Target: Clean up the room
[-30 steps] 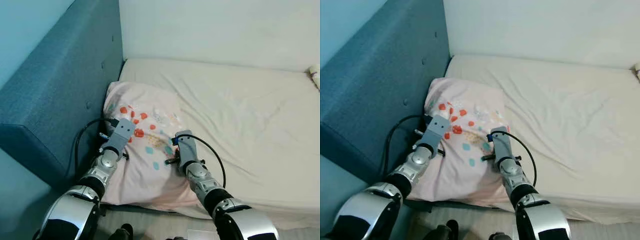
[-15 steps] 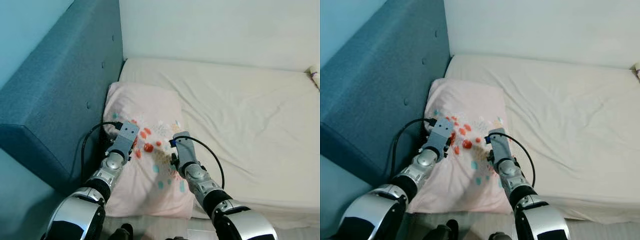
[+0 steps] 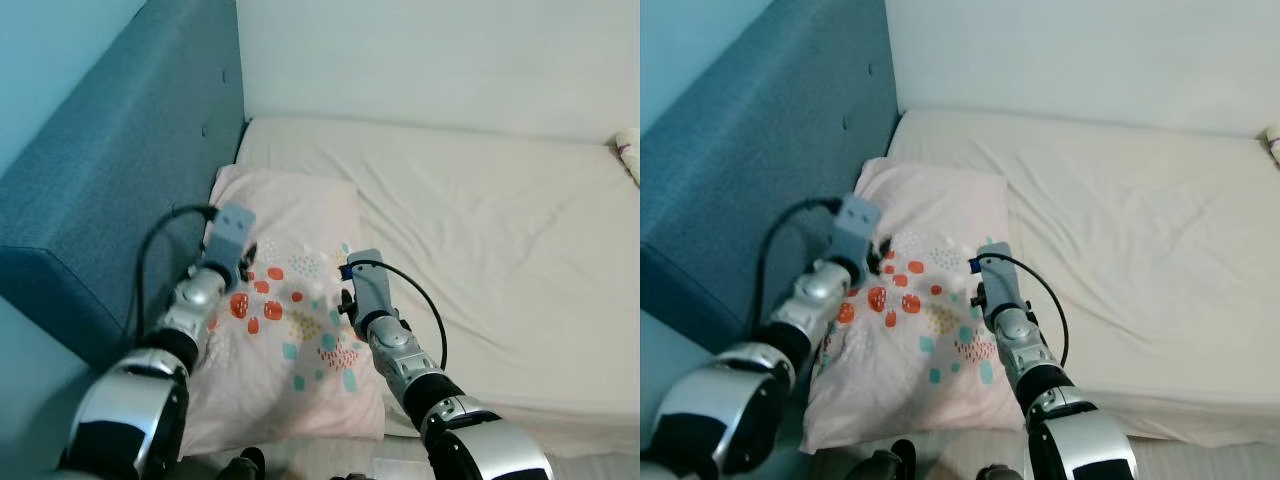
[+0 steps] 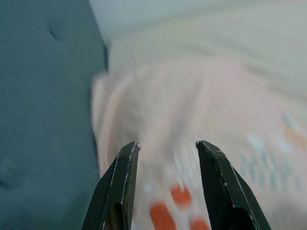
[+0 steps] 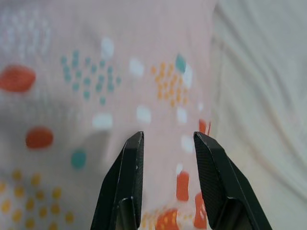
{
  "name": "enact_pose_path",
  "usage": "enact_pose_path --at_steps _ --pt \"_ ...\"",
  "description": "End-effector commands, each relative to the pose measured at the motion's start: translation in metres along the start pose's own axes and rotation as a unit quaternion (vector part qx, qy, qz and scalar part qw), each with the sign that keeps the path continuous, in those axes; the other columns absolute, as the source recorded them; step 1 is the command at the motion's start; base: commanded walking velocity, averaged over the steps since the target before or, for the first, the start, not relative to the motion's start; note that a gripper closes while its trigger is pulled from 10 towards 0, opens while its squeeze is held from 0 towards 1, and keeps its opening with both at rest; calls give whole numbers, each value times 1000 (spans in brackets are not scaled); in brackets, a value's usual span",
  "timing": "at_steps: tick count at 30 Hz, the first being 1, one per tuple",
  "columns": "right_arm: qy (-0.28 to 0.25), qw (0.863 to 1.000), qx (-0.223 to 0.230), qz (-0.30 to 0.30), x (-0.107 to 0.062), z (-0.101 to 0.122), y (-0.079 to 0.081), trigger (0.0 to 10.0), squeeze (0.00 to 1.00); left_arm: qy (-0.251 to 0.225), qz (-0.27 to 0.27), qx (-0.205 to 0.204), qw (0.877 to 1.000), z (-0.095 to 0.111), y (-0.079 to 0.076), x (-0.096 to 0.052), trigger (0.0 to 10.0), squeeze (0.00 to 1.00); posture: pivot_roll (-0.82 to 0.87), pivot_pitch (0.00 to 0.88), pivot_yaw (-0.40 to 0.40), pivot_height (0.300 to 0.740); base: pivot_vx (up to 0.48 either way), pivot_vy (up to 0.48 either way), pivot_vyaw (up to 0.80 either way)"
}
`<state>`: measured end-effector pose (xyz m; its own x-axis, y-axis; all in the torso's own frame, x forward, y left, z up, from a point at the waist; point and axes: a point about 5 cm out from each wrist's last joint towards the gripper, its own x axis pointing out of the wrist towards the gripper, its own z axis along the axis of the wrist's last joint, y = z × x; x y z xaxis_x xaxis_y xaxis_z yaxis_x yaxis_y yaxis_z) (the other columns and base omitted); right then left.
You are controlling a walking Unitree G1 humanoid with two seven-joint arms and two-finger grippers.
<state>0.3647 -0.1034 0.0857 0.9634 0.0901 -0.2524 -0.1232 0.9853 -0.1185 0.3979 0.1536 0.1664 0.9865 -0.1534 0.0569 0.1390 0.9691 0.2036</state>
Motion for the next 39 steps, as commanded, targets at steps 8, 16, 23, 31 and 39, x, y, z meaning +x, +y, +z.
enact_pose_path --at_steps 8,16,23,31,39 --pt "-117 992 22 -37 -22 9 -26 10000 0 7 38 -88 995 -31 12 -26 10000 0 8 45 -34 734 0 0 0" --pt "-129 989 41 -65 -48 -10 -36 10000 0 2 42 -173 984 -38 -25 -50 10000 0 15 0 -23 734 0 0 0" --pt "-126 988 46 -71 -52 -12 -37 10000 0 -11 7 -167 986 -30 -39 -51 10000 0 15 0 -12 734 0 0 0" --pt "-125 989 48 -67 -57 -9 -37 10000 0 21 -23 -130 991 -35 -47 -57 10000 0 9 0 -3 734 0 0 -300" --pt "-102 991 59 -63 -60 -17 -39 10000 0 51 -32 -107 992 -40 -51 -61 10000 0 8 0 -1 734 0 0 -474"
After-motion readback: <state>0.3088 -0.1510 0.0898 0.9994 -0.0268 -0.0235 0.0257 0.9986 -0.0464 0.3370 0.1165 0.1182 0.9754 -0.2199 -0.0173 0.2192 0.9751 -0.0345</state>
